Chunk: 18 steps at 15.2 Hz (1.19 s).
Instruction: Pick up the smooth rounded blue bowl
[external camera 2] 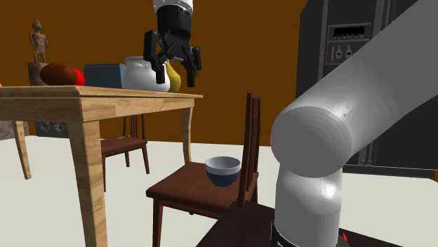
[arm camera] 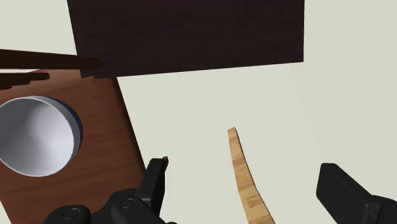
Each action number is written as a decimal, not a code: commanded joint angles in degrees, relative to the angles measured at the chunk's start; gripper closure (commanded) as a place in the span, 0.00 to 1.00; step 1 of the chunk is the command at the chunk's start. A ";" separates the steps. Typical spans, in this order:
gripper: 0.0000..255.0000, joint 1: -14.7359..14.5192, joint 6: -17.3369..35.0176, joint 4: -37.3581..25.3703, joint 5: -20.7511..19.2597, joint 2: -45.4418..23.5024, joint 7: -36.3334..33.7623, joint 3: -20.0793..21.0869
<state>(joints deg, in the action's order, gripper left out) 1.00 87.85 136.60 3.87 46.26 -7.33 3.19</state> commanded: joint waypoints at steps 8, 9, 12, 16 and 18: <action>0.00 2.96 11.14 9.46 -4.95 -1.66 4.66 -4.27; 0.00 3.47 12.86 10.57 -5.68 -2.23 5.30 -4.91; 0.00 5.07 18.23 13.49 -7.90 -4.50 7.14 -6.91; 0.00 7.32 25.86 16.37 -10.89 -8.90 9.44 -9.72; 0.00 8.45 29.84 17.33 -12.35 -11.70 10.51 -11.17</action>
<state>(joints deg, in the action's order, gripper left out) 8.97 115.26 153.55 -7.79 36.37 2.73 -7.33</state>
